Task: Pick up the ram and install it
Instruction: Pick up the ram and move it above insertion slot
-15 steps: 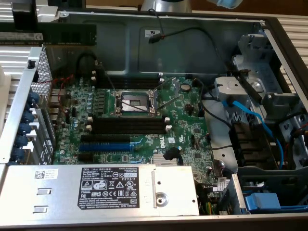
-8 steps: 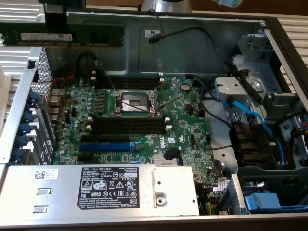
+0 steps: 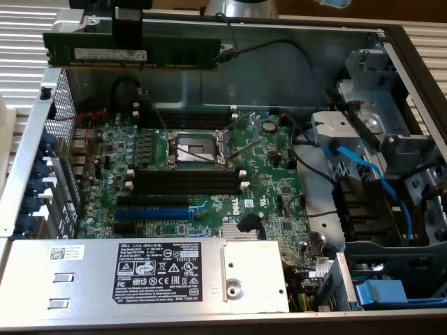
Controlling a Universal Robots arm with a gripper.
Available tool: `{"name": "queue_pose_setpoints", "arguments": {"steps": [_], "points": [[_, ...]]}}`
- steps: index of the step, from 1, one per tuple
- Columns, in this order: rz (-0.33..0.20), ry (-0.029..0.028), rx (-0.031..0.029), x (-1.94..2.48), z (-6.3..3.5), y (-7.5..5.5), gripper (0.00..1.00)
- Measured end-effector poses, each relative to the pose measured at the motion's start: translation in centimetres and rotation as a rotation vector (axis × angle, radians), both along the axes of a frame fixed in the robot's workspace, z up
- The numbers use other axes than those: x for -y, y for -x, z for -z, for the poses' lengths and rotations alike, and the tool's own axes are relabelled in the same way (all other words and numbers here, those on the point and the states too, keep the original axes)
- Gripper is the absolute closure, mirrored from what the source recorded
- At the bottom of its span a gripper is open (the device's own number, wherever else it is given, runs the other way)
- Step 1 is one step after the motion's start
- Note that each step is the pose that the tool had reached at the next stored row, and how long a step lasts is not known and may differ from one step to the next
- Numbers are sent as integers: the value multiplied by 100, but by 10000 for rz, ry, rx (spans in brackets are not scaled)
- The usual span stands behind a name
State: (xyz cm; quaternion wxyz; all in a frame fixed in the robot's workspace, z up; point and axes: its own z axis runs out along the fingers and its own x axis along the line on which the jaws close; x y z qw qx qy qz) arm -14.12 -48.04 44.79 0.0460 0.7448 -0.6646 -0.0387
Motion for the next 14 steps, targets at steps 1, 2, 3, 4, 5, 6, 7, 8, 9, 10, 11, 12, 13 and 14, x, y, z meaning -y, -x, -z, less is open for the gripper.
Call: {"name": "queue_pose_setpoints", "arguments": {"steps": [1, 2, 3, 4, 5, 6, 7, 8, 9, 10, 11, 12, 13, 14], "points": [[0, 1, 0, 0, -1, -45, 87], [-1, 1, 0, -1, 0, -90, 87], [-1, 1, 0, -3, 0, -136, 87], [0, 1, 0, -5, 0, -180, 87], [0, 3, 0, -11, 0, -220, 87], [-1, 6, 0, -23, 0, -254, 87], [-1, 9, 0, -41, 0, -278, 87], [0, 12, 0, -61, 0, -301, 87], [-1, 17, -1, -81, 0, -322, 87], [0, 19, -1, -101, 0, -341, 87], [-1, 24, 0, -121, 1, -362, 87], [0, 29, 0, -139, 1, -378, 87], [0, 31, 0, -151, 2, -393, 87], [5, 31, 0, -159, 3, -406, 87]]}}
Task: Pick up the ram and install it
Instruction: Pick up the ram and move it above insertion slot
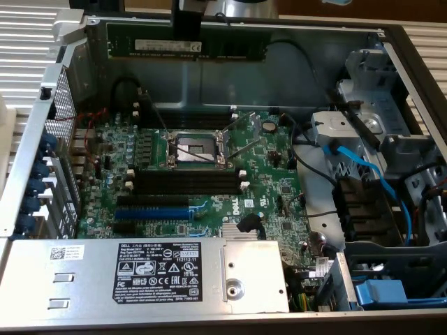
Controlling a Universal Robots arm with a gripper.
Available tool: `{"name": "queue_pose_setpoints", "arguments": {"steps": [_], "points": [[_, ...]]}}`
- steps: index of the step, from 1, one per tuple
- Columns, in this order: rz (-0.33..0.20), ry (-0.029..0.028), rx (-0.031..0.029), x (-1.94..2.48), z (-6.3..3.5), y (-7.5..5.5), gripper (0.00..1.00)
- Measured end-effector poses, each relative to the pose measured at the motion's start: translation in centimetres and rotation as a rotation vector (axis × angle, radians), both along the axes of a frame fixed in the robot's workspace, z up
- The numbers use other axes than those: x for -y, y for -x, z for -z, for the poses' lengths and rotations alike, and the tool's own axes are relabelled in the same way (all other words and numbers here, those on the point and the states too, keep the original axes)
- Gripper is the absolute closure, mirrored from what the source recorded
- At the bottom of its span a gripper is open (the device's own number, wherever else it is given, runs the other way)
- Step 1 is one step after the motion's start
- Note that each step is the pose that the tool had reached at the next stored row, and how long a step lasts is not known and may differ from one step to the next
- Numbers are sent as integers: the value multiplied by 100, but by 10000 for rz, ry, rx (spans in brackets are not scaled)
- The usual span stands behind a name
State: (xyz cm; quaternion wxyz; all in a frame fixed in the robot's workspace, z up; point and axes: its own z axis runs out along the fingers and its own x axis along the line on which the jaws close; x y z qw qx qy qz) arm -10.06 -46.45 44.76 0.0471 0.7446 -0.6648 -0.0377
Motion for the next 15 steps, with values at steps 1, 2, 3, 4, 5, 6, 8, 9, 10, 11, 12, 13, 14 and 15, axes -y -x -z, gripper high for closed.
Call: {"name": "queue_pose_setpoints", "arguments": {"steps": [1, 2, 3, 4, 5, 6, 8, 9, 10, 11, 12, 13, 14, 15], "points": [[14, -1, 0, -6, 1, -6, 87], [28, 0, -1, -9, 0, -8, 87], [29, 0, 0, -9, 0, -8, 87], [29, 0, 0, -9, 0, -9, 87], [28, -1, -1, -9, 0, -9, 87], [28, -1, 0, -9, 1, -9, 87], [28, 0, 0, -12, 0, -12, 87], [27, 0, 0, -16, 0, -21, 87], [31, 1, -1, -26, 0, -31, 87], [41, 0, 0, -46, 1, -55, 87], [44, 1, 0, -55, 0, -68, 87], [48, 3, -1, -64, 0, -82, 87], [53, 2, 0, -70, 0, -96, 87], [59, 3, -1, -77, 0, -108, 87]]}}
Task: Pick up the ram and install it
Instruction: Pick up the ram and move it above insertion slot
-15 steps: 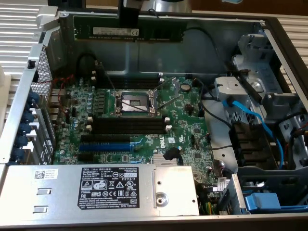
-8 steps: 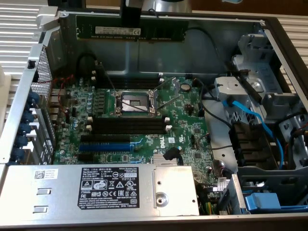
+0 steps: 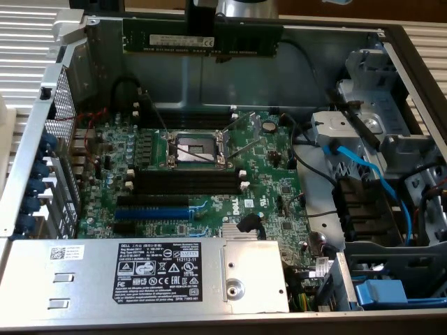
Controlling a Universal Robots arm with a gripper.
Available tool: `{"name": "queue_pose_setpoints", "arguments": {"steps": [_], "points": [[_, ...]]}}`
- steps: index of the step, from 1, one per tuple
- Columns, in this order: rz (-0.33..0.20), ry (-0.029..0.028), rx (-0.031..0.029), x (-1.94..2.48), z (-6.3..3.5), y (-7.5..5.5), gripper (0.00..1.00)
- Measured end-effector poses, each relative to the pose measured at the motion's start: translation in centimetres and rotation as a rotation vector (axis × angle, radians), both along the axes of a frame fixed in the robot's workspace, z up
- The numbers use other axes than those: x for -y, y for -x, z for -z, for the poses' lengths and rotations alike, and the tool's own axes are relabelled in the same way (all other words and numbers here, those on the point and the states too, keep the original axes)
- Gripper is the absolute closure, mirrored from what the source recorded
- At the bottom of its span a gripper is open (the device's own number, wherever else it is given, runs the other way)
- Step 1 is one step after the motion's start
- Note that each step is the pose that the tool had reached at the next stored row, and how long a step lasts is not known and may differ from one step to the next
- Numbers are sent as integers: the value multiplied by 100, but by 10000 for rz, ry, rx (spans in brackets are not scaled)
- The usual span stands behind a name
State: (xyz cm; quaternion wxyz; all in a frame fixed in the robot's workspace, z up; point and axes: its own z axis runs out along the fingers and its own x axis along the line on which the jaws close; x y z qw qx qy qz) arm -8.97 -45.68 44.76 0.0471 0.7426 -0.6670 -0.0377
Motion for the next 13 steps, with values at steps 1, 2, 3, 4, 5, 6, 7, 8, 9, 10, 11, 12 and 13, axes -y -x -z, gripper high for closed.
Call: {"name": "queue_pose_setpoints", "arguments": {"steps": [1, 2, 3, 4, 5, 6, 7, 8, 9, 10, 11, 12, 13], "points": [[11, 0, 0, -7, 0, -6, 87], [25, 0, 0, -13, 0, -8, 87], [44, 1, 0, -16, 0, -10, 87], [60, 1, 0, -17, 0, -11, 87], [64, 0, 0, -17, 0, -12, 87], [64, -3, -1, -15, 0, -12, 87], [64, -5, -2, -12, 0, -13, 87], [83, -5, -2, -15, 0, -13, 87], [109, -6, -1, -20, 1, -15, 87], [133, -6, -2, -28, 1, -15, 87], [153, -4, -2, -37, 1, -15, 87], [168, -5, -2, -48, 4, -15, 87], [183, -6, -2, -60, 6, -15, 87]]}}
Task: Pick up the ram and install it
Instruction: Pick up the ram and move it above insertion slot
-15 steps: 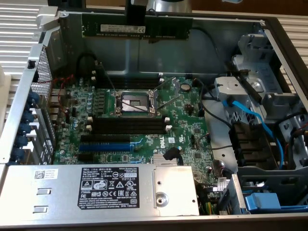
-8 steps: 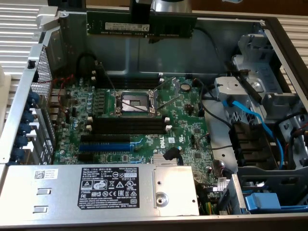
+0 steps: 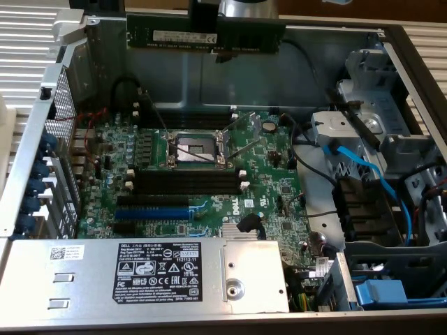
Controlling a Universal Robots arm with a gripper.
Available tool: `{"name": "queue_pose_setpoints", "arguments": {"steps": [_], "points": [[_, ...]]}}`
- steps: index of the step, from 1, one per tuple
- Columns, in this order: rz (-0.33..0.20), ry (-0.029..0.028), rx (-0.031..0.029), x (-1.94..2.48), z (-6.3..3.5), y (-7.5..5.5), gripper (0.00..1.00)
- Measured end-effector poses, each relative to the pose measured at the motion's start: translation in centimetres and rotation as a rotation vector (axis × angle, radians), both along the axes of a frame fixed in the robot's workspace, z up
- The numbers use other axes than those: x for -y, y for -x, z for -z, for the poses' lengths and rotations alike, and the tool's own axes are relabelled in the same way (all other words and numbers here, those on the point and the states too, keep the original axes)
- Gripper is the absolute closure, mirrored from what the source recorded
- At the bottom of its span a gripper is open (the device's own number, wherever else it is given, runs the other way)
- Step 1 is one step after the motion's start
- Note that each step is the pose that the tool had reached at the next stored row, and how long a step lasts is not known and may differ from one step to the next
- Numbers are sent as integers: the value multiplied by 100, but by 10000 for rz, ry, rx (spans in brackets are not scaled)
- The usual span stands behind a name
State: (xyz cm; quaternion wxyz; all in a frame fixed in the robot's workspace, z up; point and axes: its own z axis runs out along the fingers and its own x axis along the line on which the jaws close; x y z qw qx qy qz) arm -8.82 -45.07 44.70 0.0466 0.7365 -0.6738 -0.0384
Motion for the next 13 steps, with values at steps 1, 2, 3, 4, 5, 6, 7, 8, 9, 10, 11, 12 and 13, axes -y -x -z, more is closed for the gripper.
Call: {"name": "queue_pose_setpoints", "arguments": {"steps": [1, 2, 3, 4, 5, 6, 7, 8, 9, 10, 11, 12, 13], "points": [[10, 0, 0, -14, 3, 0, 87], [16, 1, -1, -29, 6, 0, 87], [18, 1, -3, -47, 10, 0, 87], [20, 1, -3, -67, 14, 0, 87], [21, 0, -4, -86, 19, 0, 87], [24, 1, -5, -103, 23, 0, 87], [28, 2, -7, -119, 27, 0, 87], [32, 2, -9, -134, 31, 0, 87], [37, 2, -10, -149, 35, 0, 87], [42, 1, -11, -164, 40, 0, 87], [48, 1, -12, -179, 44, 0, 87], [53, 1, -14, -193, 48, 0, 87], [62, 0, -14, -204, 51, 0, 87]]}}
